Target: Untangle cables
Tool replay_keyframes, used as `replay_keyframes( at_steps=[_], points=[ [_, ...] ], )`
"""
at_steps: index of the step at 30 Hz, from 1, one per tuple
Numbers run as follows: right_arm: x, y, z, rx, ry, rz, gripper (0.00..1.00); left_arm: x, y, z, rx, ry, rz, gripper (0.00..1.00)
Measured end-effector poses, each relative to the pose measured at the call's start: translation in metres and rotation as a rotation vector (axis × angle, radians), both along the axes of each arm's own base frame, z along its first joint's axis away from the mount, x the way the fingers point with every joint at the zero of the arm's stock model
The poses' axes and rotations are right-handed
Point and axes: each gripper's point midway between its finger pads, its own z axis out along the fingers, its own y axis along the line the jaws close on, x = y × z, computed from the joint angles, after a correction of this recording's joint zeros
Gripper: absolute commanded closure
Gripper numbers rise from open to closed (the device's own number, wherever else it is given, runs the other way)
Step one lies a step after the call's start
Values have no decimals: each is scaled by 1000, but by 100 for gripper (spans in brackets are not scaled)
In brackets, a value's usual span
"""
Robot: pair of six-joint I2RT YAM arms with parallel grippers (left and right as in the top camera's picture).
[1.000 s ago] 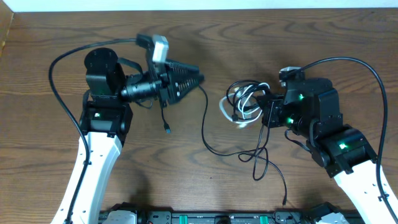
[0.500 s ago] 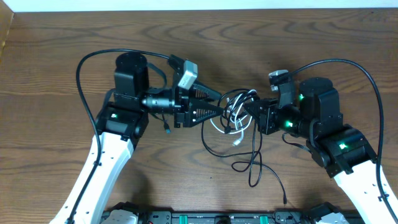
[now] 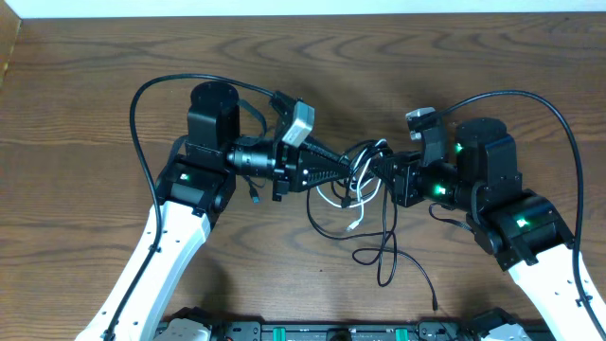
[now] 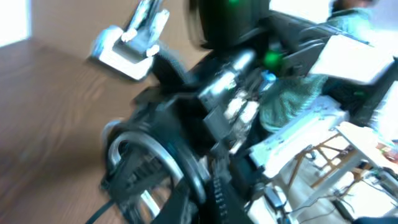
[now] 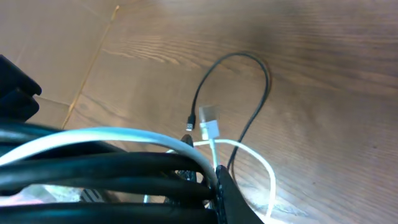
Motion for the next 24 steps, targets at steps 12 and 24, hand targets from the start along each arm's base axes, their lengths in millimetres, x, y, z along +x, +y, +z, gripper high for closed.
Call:
replay_keyframes(
  at_steps=[12,24],
  points=[
    [-3,2,2,12,3,17,99,-11,-2,6,-30,-30,-69,76],
    [-1,1,0,3,3,6,99,-14,-9,0,-2,16,-62,73]
  ],
)
